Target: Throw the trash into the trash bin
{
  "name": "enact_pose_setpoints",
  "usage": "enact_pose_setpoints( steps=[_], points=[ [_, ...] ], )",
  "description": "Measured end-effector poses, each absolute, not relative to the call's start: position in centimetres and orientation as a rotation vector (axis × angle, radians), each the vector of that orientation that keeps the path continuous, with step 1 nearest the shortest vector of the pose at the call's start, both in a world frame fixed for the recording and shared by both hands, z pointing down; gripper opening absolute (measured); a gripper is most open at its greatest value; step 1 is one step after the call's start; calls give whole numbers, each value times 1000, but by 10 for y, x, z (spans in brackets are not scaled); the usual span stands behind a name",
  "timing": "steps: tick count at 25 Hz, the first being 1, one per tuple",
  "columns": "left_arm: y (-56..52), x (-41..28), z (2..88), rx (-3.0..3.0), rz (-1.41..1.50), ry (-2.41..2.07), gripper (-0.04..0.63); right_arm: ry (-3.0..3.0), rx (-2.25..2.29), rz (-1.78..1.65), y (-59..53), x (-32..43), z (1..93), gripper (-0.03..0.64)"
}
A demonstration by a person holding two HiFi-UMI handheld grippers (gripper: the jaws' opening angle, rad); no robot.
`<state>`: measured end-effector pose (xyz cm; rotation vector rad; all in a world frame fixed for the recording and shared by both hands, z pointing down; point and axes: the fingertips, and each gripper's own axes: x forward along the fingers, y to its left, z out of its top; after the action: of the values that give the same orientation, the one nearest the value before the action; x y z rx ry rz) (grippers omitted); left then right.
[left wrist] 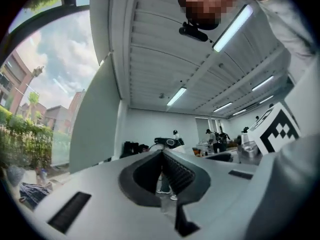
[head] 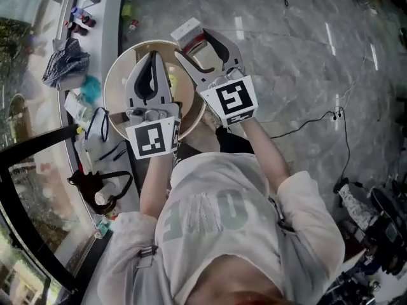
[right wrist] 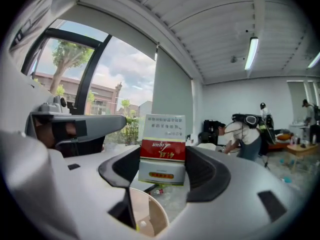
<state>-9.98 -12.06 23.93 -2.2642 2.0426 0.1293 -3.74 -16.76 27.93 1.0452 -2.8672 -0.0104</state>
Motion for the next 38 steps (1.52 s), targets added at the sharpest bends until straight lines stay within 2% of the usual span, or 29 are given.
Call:
enact_pose_setpoints(
  steps=[5,15,24,33,38],
  points=[
    [-156,-24,282,-2459,118,1944,12,-2698,1191,64,-201,55,353,284],
    [-167,89,364,-2736,-39,1799,12,-2241,1172,466,-177,208,591,284],
    [-173,107,383,-2769,-84,1778,12,-2006,1079,669,-124,237,710,284],
    [-166,82,388,-2731,-126,1839,12,-1950,1128,679,-120,233,728,285],
    [-163,68,392,-2714,-136,1873,12,-1921,1110,624,-120,230,738,310]
  ],
)
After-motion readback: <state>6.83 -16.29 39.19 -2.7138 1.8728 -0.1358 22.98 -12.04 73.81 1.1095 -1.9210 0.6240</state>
